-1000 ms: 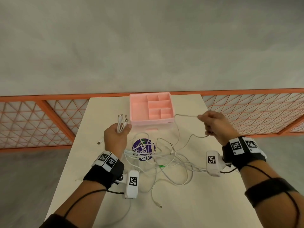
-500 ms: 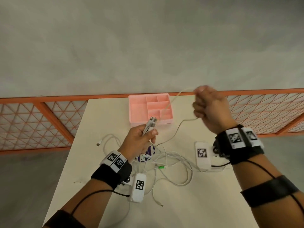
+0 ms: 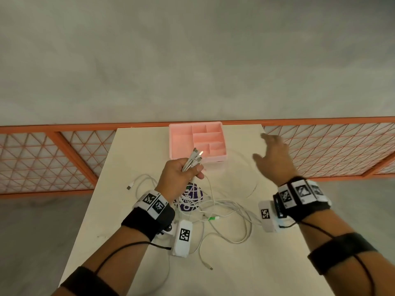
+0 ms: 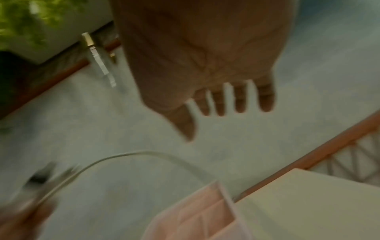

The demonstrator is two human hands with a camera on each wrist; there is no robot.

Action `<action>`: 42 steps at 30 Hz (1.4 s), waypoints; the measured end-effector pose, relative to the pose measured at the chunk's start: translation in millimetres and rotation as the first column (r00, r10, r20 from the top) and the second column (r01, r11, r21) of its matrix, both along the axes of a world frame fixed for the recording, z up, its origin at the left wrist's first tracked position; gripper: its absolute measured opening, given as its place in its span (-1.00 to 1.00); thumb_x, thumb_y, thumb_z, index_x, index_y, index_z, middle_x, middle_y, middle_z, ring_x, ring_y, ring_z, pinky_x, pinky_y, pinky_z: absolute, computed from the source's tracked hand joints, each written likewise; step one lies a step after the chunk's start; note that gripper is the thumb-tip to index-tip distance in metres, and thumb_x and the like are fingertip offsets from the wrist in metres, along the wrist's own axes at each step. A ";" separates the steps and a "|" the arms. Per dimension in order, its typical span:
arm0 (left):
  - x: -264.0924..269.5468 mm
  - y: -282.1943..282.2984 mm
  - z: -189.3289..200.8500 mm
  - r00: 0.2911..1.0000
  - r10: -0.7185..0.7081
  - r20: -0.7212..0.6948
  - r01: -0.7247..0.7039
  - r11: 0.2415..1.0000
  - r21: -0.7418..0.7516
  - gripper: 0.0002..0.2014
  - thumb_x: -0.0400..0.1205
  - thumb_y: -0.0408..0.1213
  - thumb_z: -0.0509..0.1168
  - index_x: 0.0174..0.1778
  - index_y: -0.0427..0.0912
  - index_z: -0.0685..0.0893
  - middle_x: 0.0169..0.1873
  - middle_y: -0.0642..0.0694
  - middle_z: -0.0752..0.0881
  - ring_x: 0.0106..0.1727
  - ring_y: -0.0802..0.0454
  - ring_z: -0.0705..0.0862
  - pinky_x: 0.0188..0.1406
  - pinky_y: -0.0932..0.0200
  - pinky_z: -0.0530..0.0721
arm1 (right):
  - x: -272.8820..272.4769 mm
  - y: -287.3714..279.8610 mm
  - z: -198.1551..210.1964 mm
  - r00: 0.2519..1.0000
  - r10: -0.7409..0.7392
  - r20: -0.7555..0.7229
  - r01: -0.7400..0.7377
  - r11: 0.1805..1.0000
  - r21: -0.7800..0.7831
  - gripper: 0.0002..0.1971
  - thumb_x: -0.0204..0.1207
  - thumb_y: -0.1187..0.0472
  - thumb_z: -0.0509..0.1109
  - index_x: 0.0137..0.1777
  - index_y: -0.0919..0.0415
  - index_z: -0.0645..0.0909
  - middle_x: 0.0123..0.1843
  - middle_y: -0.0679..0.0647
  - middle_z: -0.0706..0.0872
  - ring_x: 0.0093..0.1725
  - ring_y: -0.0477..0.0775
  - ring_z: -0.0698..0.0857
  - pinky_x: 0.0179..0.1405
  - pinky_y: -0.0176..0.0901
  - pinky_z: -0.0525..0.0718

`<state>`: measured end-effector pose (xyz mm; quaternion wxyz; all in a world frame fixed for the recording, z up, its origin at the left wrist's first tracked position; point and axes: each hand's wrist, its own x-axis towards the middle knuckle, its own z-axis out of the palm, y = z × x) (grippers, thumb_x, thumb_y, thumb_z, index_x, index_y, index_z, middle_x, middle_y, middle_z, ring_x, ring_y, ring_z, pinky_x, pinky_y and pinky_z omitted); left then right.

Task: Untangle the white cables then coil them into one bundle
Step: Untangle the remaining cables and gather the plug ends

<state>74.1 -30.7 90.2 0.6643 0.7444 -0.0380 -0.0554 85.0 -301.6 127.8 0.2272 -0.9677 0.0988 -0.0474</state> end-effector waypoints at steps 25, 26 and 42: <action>-7.8 27.4 50.0 0.966 0.110 -0.234 -0.225 0.806 -0.548 -0.63 0.78 -0.02 0.16 -0.27 -0.16 0.53 -0.59 0.04 0.29 -0.62 0.18 0.16 -0.71 0.32 0.14 | 22.3 -47.5 -11.6 0.845 -0.532 -0.051 0.513 0.780 0.360 -0.29 0.57 0.06 0.39 0.62 0.31 0.21 0.56 0.27 0.38 0.47 0.37 0.47 0.40 0.30 0.53; -7.5 20.9 58.7 0.973 0.094 -0.212 -0.200 0.799 -0.566 -0.64 0.78 -0.02 0.17 -0.26 -0.16 0.53 -0.59 0.04 0.29 -0.62 0.18 0.16 -0.71 0.32 0.15 | 17.6 -24.4 -7.0 0.913 -0.407 0.016 0.348 0.801 0.487 -0.28 0.58 0.00 0.43 0.64 0.25 0.24 0.50 0.19 0.48 0.44 0.26 0.52 0.36 0.17 0.56; 28.2 104.3 100.8 0.916 0.392 -0.088 -0.327 0.601 -0.729 -0.59 0.78 0.02 0.15 -0.36 -0.05 0.56 -0.57 0.09 0.28 -0.59 0.19 0.12 -0.67 0.31 0.10 | 14.6 -16.9 7.1 0.987 0.104 0.124 -0.132 0.960 0.246 -0.77 0.45 0.20 0.56 -0.33 0.16 0.57 -0.43 0.04 0.62 -0.43 0.01 0.53 -0.42 -0.19 0.44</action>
